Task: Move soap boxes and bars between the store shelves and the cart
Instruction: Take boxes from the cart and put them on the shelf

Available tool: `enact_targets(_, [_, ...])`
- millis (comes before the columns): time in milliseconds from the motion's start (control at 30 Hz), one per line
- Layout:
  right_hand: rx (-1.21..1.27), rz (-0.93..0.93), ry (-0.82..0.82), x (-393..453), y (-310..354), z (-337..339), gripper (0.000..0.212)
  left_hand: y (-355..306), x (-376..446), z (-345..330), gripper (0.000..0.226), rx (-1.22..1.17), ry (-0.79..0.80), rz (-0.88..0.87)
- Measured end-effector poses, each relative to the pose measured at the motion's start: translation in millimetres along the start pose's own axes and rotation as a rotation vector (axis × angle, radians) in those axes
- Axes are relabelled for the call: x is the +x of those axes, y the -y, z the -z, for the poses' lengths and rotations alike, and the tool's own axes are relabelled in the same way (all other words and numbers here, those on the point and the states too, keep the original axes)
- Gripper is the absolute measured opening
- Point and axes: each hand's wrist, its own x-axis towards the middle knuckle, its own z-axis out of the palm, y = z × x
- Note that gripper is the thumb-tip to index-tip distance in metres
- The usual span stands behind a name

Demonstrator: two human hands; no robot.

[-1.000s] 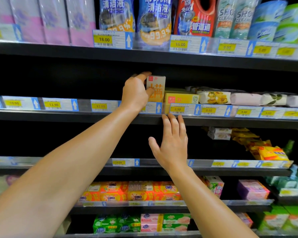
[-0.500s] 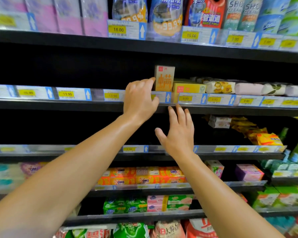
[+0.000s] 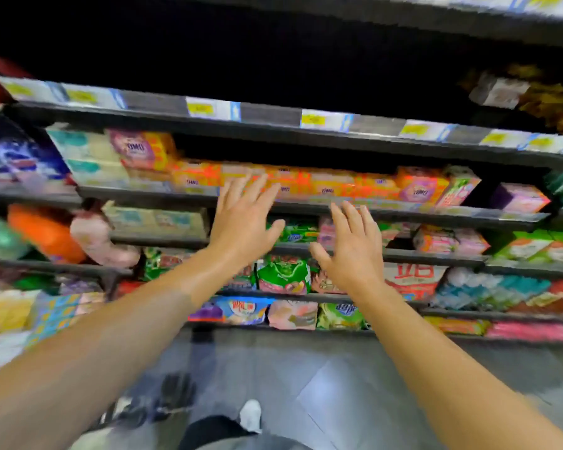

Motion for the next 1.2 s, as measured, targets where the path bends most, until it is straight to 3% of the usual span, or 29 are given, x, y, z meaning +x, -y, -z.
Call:
enact_targets(333, [0.072,0.183,0.311,-160.3,69.3,-78.0,0.079,36.4,-241.5,-23.9,0.066,0.055,0.218,0.291])
enact_targets(433, [0.069,0.263,0.451,-200.6,106.0,-94.2,0.081,53.7,-304.2,-16.1,0.068,0.063,0.283,0.392])
enact_targets(633, [0.056,0.451,0.565,-251.8,209.3,-112.3,0.082,119.7,-416.6,10.4,0.069,0.067,0.283,0.576])
enact_targets(967, [0.058,0.468,0.64,-294.7,415.3,-164.1,0.08,285.1,-528.2,90.3,0.074,0.053,0.297,0.661])
enact_targets(1200, [0.063,0.439,0.668,-281.8,502.0,-187.3,0.08,374.1,-542.6,116.2,0.067,0.06,0.27,0.676])
